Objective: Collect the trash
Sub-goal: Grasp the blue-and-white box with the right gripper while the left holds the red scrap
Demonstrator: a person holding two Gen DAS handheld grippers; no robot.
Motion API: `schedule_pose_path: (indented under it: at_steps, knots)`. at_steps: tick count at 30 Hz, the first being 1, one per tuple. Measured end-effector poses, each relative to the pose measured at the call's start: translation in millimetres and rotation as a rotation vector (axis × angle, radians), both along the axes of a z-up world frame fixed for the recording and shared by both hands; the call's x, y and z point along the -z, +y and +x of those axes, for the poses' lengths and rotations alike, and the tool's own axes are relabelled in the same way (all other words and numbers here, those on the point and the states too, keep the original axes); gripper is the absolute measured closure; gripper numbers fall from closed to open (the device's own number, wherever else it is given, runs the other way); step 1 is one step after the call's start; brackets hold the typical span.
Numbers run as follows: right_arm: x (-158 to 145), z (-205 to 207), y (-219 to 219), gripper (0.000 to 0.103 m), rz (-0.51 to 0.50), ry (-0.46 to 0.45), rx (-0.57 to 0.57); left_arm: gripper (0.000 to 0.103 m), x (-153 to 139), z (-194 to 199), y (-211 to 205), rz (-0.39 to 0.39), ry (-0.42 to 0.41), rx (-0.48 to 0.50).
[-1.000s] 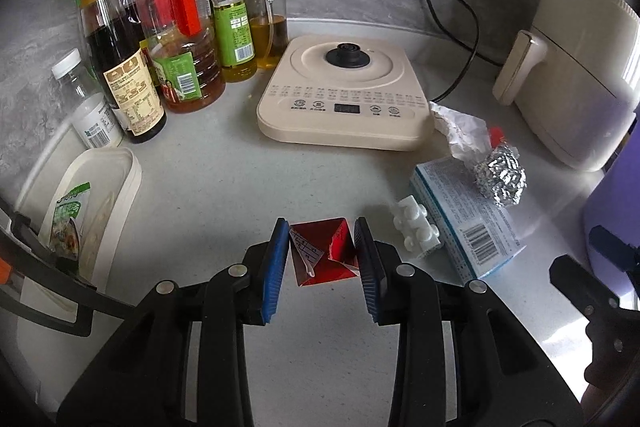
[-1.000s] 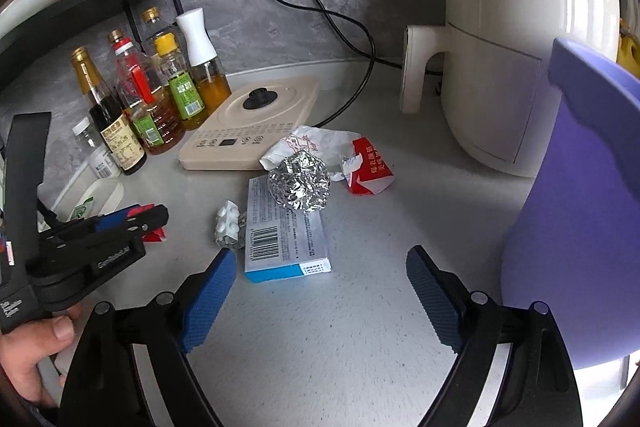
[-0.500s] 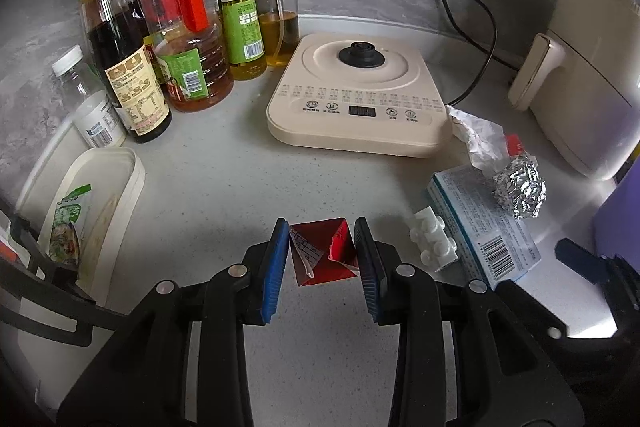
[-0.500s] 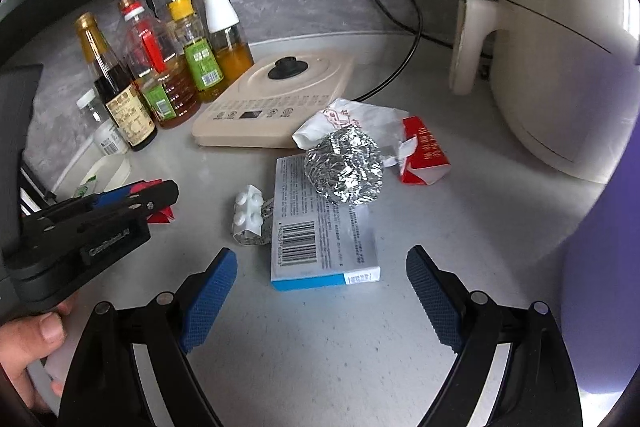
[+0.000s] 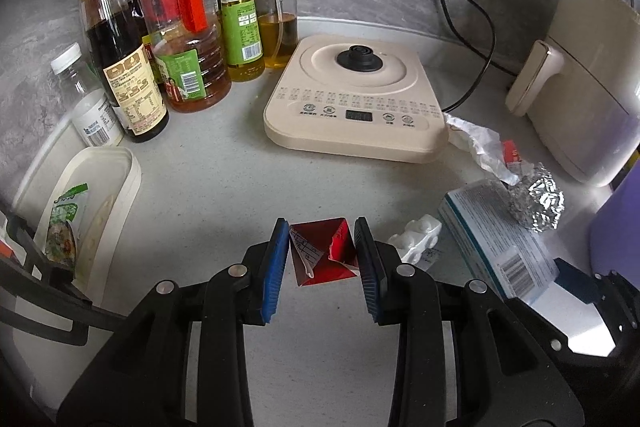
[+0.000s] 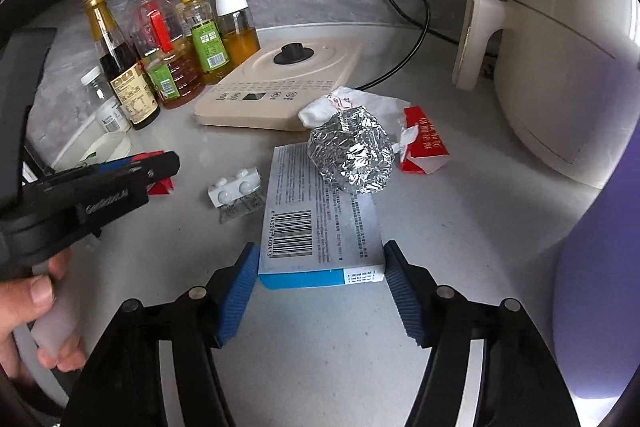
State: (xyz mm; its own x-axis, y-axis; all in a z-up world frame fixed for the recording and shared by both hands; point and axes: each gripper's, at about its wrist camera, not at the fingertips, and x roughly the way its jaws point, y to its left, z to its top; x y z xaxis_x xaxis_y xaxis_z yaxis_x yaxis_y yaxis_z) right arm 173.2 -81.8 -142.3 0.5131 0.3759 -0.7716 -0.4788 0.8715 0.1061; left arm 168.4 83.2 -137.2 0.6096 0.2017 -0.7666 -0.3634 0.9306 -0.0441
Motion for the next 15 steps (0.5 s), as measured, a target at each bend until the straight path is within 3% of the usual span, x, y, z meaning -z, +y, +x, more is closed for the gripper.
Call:
schedule_pose_path:
  at_steps: [15]
  knots:
    - [-56, -30, -37, 0.041, 0.095, -0.100, 0.026, 0.069, -35, -15, -23, 0.028, -0.065, 0.033]
